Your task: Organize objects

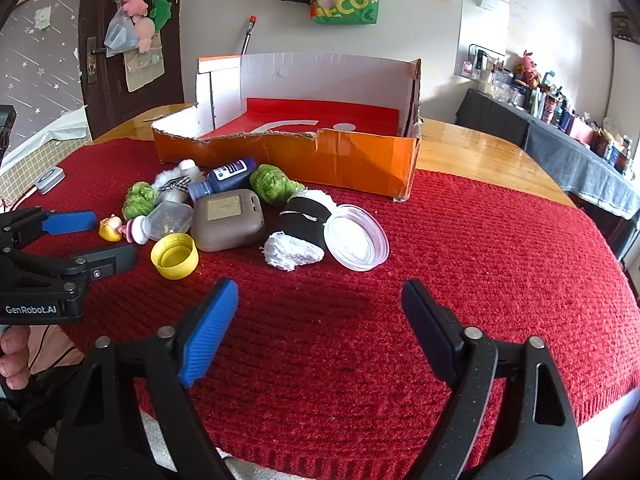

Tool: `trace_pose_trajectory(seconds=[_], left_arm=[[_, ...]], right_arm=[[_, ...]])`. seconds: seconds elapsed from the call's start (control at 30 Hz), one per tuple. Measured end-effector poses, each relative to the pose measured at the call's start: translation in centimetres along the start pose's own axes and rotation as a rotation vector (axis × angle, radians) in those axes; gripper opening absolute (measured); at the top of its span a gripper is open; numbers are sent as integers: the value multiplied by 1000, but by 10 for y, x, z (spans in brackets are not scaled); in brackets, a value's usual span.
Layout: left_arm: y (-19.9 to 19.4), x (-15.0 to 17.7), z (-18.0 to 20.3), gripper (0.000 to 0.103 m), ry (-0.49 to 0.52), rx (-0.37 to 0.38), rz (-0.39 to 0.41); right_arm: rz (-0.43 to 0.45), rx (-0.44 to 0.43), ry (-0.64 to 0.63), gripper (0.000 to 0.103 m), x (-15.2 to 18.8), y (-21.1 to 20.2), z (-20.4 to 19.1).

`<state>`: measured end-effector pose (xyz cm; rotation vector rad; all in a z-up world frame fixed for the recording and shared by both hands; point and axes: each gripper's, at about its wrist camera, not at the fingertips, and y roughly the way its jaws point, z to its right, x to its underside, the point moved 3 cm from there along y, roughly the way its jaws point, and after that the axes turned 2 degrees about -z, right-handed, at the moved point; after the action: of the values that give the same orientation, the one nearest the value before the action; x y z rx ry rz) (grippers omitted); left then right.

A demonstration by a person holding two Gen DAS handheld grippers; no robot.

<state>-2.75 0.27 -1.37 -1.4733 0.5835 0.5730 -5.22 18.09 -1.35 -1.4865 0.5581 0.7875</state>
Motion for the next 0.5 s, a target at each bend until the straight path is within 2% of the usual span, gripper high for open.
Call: trace_pose_trajectory(seconds=[0.1,0.3,0.5], left_arm=[[-2,-1,0,73,-1,7,1],[-3,-2,-3,63,2,16,1],[-5,-3,2,47,31,38,1]], right_arm=[[-4,-57,13,71,-2,-2,-5],[-5,-118,-50,65,-3,-2,-31],[-10,-180,-112,59,-6,3,-57]])
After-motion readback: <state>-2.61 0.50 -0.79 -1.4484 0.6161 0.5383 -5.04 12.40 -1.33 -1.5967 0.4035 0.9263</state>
